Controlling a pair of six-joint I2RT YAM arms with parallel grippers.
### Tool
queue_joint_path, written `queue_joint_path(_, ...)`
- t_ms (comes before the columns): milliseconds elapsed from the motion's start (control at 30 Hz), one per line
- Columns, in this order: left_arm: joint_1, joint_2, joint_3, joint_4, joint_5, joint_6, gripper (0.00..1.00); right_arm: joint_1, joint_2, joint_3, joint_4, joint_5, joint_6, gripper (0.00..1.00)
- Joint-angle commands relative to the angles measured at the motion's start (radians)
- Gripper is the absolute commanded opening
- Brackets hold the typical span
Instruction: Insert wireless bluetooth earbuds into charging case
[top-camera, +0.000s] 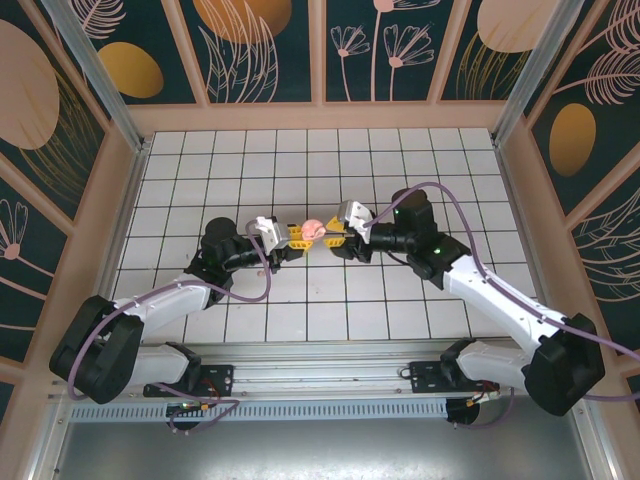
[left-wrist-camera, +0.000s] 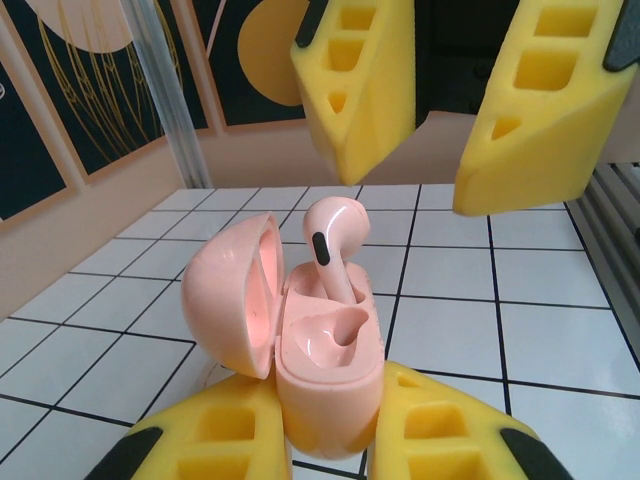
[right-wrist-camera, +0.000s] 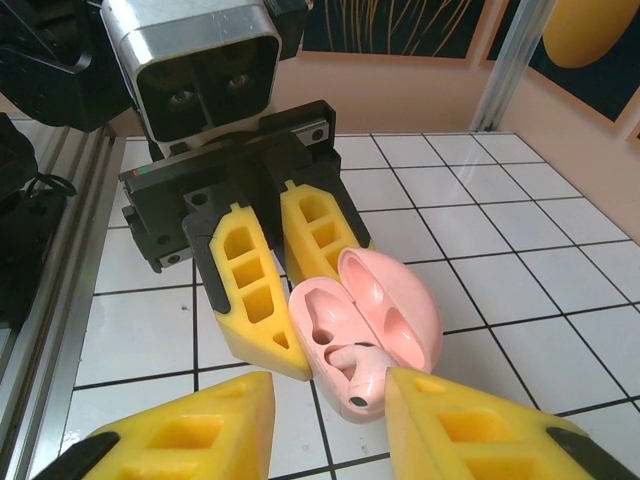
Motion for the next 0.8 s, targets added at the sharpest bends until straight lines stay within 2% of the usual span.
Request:
queue_joint_path(0, -0.006, -0.019, 0.004, -0.003, 0.006, 0.007, 0.16, 0.010, 0.017, 0.002, 0.039, -0.021, -0.009, 0.34)
queue_joint_path(767, -0.005, -0.056, 0.019, -0.034, 0.004, 0.009, 0.16, 0.020, 0.070, 0.028, -0.015, -0.017, -0.061, 0.25)
